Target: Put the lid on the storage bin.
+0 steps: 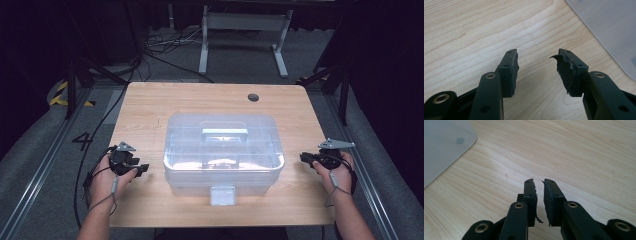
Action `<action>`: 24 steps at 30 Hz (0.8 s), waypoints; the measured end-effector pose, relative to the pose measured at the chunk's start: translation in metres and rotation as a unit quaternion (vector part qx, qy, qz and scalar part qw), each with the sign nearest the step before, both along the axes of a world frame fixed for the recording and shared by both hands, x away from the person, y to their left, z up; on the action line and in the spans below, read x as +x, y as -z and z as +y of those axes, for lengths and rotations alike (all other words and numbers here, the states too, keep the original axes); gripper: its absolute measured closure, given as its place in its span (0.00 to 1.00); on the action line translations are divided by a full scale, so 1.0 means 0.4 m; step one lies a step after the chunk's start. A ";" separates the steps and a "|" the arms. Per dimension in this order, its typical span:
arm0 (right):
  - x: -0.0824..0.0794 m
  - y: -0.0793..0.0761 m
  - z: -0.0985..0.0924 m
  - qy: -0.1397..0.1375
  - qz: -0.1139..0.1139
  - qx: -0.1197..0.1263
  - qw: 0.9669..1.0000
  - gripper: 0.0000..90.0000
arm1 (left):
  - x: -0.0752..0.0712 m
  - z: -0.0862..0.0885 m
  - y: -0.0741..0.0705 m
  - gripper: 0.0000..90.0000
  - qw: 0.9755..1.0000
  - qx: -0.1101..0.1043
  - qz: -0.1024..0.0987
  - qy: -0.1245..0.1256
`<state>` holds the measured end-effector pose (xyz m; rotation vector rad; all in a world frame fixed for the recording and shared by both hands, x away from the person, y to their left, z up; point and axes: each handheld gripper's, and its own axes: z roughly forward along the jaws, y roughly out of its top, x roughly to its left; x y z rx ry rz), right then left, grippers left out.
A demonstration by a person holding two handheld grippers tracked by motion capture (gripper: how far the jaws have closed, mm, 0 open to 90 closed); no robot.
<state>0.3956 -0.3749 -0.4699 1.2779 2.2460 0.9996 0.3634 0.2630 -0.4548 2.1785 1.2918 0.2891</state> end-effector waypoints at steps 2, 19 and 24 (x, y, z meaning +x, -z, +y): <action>0.001 0.005 0.002 0.003 -0.001 0.001 1.000 0.86 | 0.001 -0.001 0.003 0.57 1.000 0.000 -0.001 0.003; 0.016 0.043 0.013 0.016 -0.001 0.004 1.000 0.36 | 0.002 0.006 0.006 0.55 1.000 -0.003 -0.006 -0.003; 0.020 0.049 0.011 0.014 -0.001 -0.001 1.000 0.32 | 0.004 0.006 0.011 0.51 1.000 -0.009 -0.006 -0.003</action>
